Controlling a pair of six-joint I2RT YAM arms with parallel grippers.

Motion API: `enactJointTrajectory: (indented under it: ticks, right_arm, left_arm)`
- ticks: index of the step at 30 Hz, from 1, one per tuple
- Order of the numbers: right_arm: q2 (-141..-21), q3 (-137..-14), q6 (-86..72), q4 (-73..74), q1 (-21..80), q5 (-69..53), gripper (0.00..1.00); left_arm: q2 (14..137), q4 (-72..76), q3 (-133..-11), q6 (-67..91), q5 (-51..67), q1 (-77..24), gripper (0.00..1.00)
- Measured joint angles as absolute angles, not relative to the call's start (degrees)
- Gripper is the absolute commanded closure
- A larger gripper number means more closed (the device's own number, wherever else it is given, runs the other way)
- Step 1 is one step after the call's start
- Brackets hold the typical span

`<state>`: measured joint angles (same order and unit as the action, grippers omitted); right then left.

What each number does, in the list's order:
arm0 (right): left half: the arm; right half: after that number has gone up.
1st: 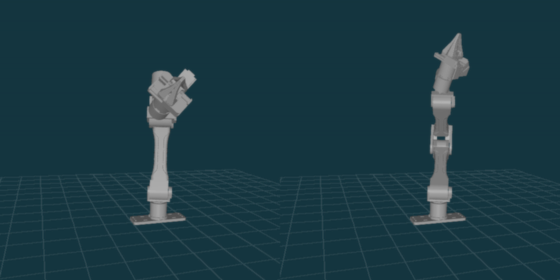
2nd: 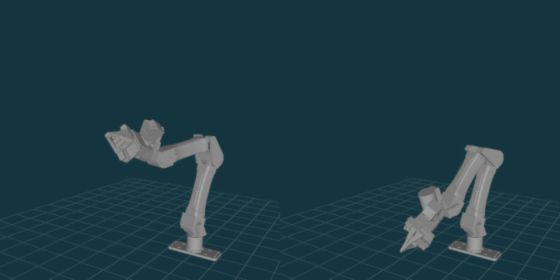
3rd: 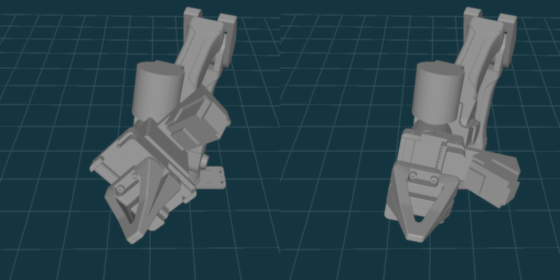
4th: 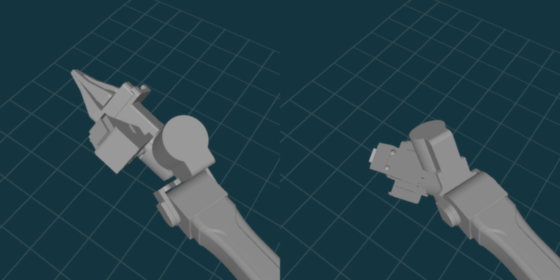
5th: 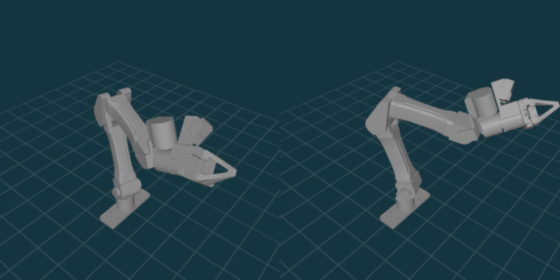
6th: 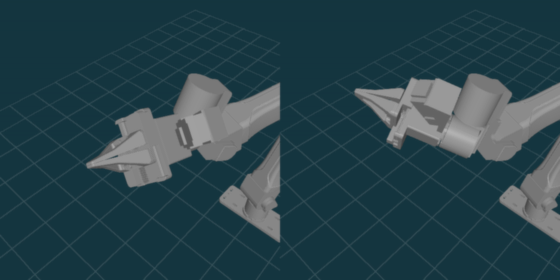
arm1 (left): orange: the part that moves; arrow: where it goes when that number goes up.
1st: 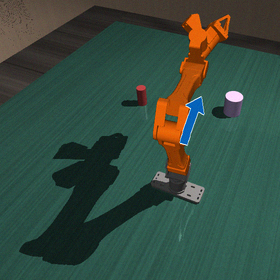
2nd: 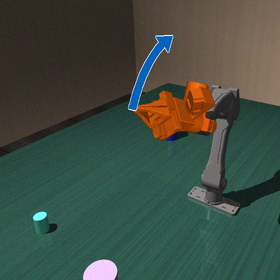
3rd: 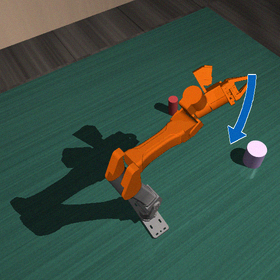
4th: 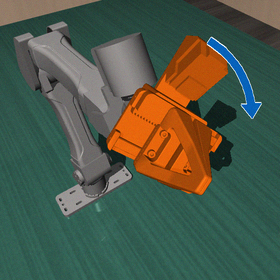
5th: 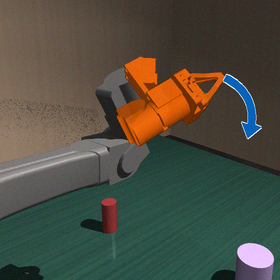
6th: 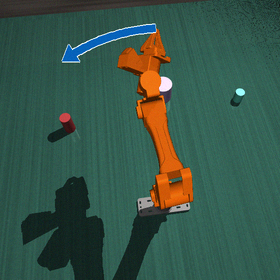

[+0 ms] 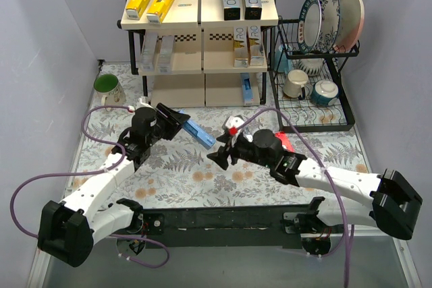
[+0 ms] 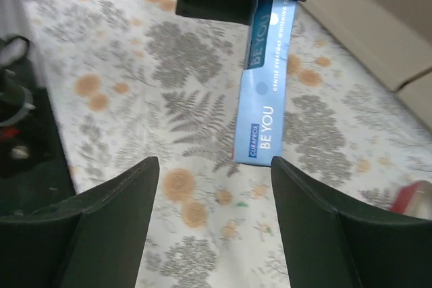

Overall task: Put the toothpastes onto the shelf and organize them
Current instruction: Pick up the toothpaste from the center of the board.

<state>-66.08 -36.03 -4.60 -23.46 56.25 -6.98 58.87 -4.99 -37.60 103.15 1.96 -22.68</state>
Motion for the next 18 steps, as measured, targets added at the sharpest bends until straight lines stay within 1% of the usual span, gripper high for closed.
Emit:
enactJointTrajectory:
  ticks: [2,3,4,5,8,14,18]
  right_arm:
    - [-66.11,-35.64,1.26,-22.81,60.29,0.08,0.18]
    - [-66.15,-35.14,6.09,-23.31,63.11,5.82,0.17]
    - [-66.22,-34.87,7.9,-23.77,64.12,7.92,0.16]
    - [-66.63,-33.95,12.29,-26.06,66.87,12.95,0.14]
    - [-69.54,-32.21,21.32,-32.38,71.99,22.96,0.12]
    - [-78.85,-31.79,35.35,-44.07,78.0,35.53,0.09]
    - [-84.64,-31.64,41.8,-51.99,80.51,40.69,0.1]
  left_arm:
    - [59.31,-7.03,-38.54,103.59,1.76,-22.68,0.78]
    - [59.46,-8.05,-38.89,103.92,1.63,-22.68,0.78]
    - [59.57,-8.8,-39.11,104.05,1.56,-22.68,0.78]
    - [59.68,-9.63,-39.31,104.25,1.45,-22.68,0.78]
    - [59.92,-11.84,-39.86,104.68,1.3,-22.68,0.78]
    - [60.4,-14.35,-41.43,105.47,1.21,-22.68,0.78]
    - [60.4,-15.0,-42.37,106.21,1.21,-22.68,0.78]
